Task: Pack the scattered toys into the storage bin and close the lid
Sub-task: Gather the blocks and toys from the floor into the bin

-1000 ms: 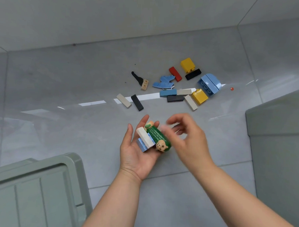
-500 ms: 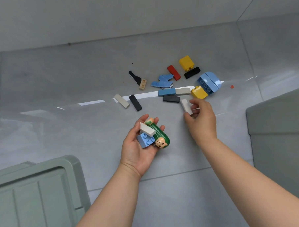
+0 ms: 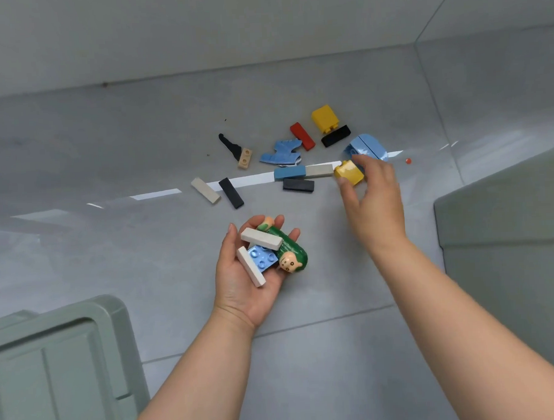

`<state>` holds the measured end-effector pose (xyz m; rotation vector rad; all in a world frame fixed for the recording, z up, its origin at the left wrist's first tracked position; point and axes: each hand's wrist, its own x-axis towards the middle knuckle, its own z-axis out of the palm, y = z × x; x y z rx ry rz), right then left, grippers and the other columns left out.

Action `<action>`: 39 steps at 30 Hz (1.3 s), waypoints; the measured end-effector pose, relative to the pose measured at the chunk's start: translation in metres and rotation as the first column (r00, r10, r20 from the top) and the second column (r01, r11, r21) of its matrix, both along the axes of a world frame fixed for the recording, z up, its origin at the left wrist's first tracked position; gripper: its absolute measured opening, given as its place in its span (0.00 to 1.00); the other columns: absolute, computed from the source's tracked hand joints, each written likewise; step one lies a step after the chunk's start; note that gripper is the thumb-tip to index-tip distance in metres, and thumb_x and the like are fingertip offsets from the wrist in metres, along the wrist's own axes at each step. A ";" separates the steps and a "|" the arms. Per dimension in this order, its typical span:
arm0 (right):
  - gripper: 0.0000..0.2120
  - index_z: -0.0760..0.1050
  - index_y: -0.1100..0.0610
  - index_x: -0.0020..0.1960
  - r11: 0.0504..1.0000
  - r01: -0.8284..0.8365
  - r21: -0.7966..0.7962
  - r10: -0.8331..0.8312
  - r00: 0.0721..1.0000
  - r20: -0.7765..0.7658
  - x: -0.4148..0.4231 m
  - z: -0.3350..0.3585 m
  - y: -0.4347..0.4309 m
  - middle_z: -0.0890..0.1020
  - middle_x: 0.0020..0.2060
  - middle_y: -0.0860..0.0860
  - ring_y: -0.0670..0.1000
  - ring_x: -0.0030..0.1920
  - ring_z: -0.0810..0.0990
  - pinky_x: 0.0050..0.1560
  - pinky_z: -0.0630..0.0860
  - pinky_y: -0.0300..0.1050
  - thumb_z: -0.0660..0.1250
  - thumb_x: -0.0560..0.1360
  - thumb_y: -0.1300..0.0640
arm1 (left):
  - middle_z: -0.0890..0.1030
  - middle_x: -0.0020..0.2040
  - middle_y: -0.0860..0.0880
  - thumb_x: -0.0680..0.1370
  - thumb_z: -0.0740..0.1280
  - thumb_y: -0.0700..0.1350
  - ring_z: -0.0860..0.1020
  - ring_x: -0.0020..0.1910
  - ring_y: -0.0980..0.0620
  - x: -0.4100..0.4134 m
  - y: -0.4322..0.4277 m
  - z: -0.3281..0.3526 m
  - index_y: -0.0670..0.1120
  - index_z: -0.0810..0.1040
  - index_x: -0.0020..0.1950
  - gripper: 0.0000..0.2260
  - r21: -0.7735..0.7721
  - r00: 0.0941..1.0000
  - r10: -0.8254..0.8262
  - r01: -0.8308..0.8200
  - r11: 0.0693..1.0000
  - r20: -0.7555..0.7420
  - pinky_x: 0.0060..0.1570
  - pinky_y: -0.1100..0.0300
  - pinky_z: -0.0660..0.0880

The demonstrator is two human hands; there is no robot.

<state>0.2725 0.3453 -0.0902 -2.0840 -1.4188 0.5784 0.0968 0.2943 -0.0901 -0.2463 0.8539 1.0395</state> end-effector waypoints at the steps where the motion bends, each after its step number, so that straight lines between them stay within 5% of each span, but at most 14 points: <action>1: 0.20 0.67 0.57 0.67 0.995 -0.041 -0.088 0.049 0.994 0.092 0.006 -0.009 0.009 0.70 0.64 0.55 0.57 0.62 0.69 0.62 0.66 0.48 0.63 0.76 0.55 | 0.82 0.54 0.40 0.77 0.58 0.56 0.80 0.54 0.35 0.001 -0.001 0.000 0.45 0.84 0.39 0.21 -0.003 1.000 -0.005 0.005 1.000 0.001 0.65 0.38 0.65; 5: 0.21 0.66 0.57 0.68 0.967 -0.138 -0.213 0.186 0.956 0.229 0.006 -0.035 0.008 0.68 0.65 0.58 0.61 0.62 0.67 0.59 0.68 0.50 0.62 0.77 0.56 | 0.82 0.53 0.40 0.78 0.58 0.55 0.79 0.55 0.36 0.003 -0.007 0.004 0.45 0.84 0.40 0.20 -0.026 1.000 -0.002 0.002 1.000 -0.015 0.65 0.40 0.67; 8: 0.24 0.66 0.56 0.69 0.981 0.058 -0.187 -0.077 0.992 -0.097 -0.008 -0.023 -0.013 0.70 0.60 0.55 0.55 0.58 0.71 0.58 0.69 0.44 0.66 0.74 0.58 | 0.82 0.52 0.41 0.78 0.58 0.54 0.77 0.58 0.36 0.002 -0.010 0.008 0.45 0.82 0.44 0.18 -0.065 0.997 0.014 -0.020 0.998 -0.081 0.66 0.41 0.66; 11: 0.22 0.72 0.48 0.61 0.992 0.103 -0.072 -0.125 0.870 -0.477 -0.044 0.020 -0.053 0.73 0.50 0.45 0.47 0.47 0.74 0.49 0.69 0.30 0.71 0.69 0.59 | 0.81 0.50 0.43 0.79 0.56 0.55 0.79 0.55 0.41 0.004 -0.013 0.019 0.46 0.79 0.47 0.17 -0.058 0.986 -0.032 0.023 0.998 -0.163 0.61 0.45 0.71; 14: 0.21 0.74 0.38 0.54 1.000 0.011 0.029 0.008 0.826 -0.564 -0.077 0.062 -0.097 0.73 0.51 0.39 0.41 0.53 0.72 0.53 0.67 0.25 0.71 0.64 0.54 | 0.82 0.45 0.45 0.78 0.55 0.57 0.80 0.47 0.46 0.017 -0.021 0.044 0.49 0.80 0.49 0.18 -0.013 0.978 -0.120 0.120 0.993 -0.170 0.52 0.51 0.74; 20: 0.20 0.73 0.34 0.56 0.987 0.126 0.103 -0.021 0.726 -0.687 -0.057 0.136 -0.138 0.65 0.64 0.32 0.38 0.67 0.66 0.61 0.67 0.28 0.67 0.63 0.41 | 0.81 0.52 0.45 0.70 0.62 0.56 0.80 0.53 0.46 0.059 -0.045 0.138 0.51 0.80 0.55 0.18 0.141 0.947 -0.272 0.297 0.944 -0.169 0.57 0.51 0.74; 24: 0.18 0.68 0.33 0.59 0.943 0.250 0.222 -0.047 0.755 -0.654 -0.023 0.204 -0.179 0.72 0.64 0.38 0.44 0.66 0.71 0.65 0.69 0.42 0.63 0.69 0.41 | 0.82 0.49 0.46 0.63 0.67 0.58 0.80 0.48 0.48 0.095 -0.072 0.216 0.54 0.81 0.56 0.23 0.322 0.867 -0.446 0.498 0.806 -0.223 0.51 0.54 0.77; 26: 0.18 0.67 0.32 0.60 0.904 0.333 0.267 -0.095 0.767 -0.634 -0.007 0.236 -0.207 0.71 0.65 0.37 0.43 0.66 0.70 0.65 0.69 0.40 0.62 0.70 0.41 | 0.83 0.47 0.46 0.61 0.68 0.59 0.81 0.45 0.49 0.118 -0.093 0.252 0.56 0.84 0.50 0.20 0.385 0.809 -0.542 0.586 0.713 -0.228 0.47 0.56 0.79; 29: 0.16 0.68 0.37 0.62 0.795 0.501 0.342 -0.198 0.746 -0.635 0.016 0.274 -0.255 0.73 0.63 0.36 0.40 0.64 0.72 0.61 0.69 0.32 0.62 0.74 0.46 | 0.84 0.50 0.45 0.66 0.64 0.60 0.82 0.47 0.48 0.153 -0.134 0.287 0.53 0.81 0.54 0.21 0.424 0.686 -0.698 0.705 0.568 -0.205 0.48 0.55 0.79; 31: 0.15 0.68 0.38 0.61 0.706 0.633 0.319 -0.279 0.662 -0.696 0.033 0.288 -0.287 0.76 0.61 0.38 0.40 0.61 0.74 0.59 0.70 0.32 0.62 0.75 0.47 | 0.82 0.52 0.44 0.72 0.61 0.62 0.81 0.49 0.48 0.181 -0.163 0.299 0.49 0.79 0.59 0.23 0.405 0.570 -0.787 0.794 0.453 -0.237 0.49 0.55 0.79; 34: 0.11 0.70 0.36 0.58 0.560 0.818 0.135 -0.394 0.405 -0.825 0.057 0.287 -0.322 0.77 0.59 0.41 0.42 0.60 0.76 0.58 0.73 0.41 0.60 0.78 0.49 | 0.83 0.49 0.43 0.77 0.57 0.62 0.83 0.45 0.47 0.222 -0.200 0.302 0.43 0.77 0.57 0.25 0.221 0.403 -0.878 0.909 0.352 -0.258 0.43 0.56 0.80; 39: 0.15 0.69 0.50 0.67 0.396 0.853 -0.341 -0.306 -0.227 -0.925 0.095 0.251 -0.341 0.76 0.62 0.55 0.57 0.58 0.77 0.58 0.73 0.55 0.57 0.80 0.56 | 0.81 0.38 0.41 0.76 0.57 0.66 0.79 0.41 0.45 0.256 -0.216 0.287 0.39 0.77 0.47 0.29 -0.010 0.376 -0.889 0.920 0.392 -0.260 0.46 0.53 0.75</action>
